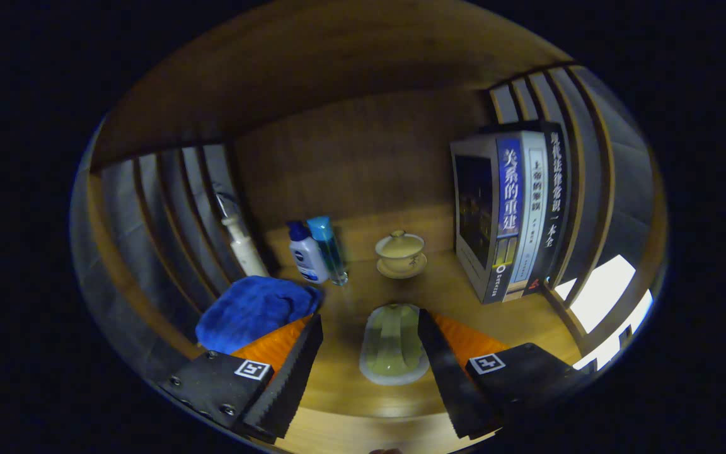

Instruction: Pull open the drawer, take out the items inside it, and place them on the countertop above the cabinet.

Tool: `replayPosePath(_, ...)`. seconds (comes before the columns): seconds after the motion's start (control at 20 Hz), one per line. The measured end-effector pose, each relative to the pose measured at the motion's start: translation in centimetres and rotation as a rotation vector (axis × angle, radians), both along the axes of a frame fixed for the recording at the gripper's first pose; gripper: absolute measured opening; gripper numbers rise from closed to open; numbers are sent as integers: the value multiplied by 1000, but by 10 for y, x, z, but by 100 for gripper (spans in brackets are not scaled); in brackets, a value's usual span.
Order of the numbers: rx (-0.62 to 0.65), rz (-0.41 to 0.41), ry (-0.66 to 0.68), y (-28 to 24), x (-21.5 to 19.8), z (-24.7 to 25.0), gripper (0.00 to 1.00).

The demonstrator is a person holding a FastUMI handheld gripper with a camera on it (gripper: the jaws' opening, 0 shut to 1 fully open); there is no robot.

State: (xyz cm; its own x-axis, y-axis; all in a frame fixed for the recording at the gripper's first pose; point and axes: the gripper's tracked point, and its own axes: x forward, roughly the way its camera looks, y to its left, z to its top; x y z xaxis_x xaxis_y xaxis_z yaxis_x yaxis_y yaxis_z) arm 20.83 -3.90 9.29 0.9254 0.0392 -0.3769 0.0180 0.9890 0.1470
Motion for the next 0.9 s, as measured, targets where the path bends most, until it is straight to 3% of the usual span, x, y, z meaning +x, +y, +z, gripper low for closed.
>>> replayPosePath(0.2, -46, -20, -145, -17, -75, 41, 99)
replayPosePath(0.4, -190, -62, -201, -34, -164, 24, 98)
replayPosePath(0.6, -71, -98, -211, -5, -242, -34, 98)
replayPosePath(0.75, -38, -96, -160, 12, -270, -96, 98)
replayPosePath(0.9, -10, -133, -198, 19, -287, -126, 98)
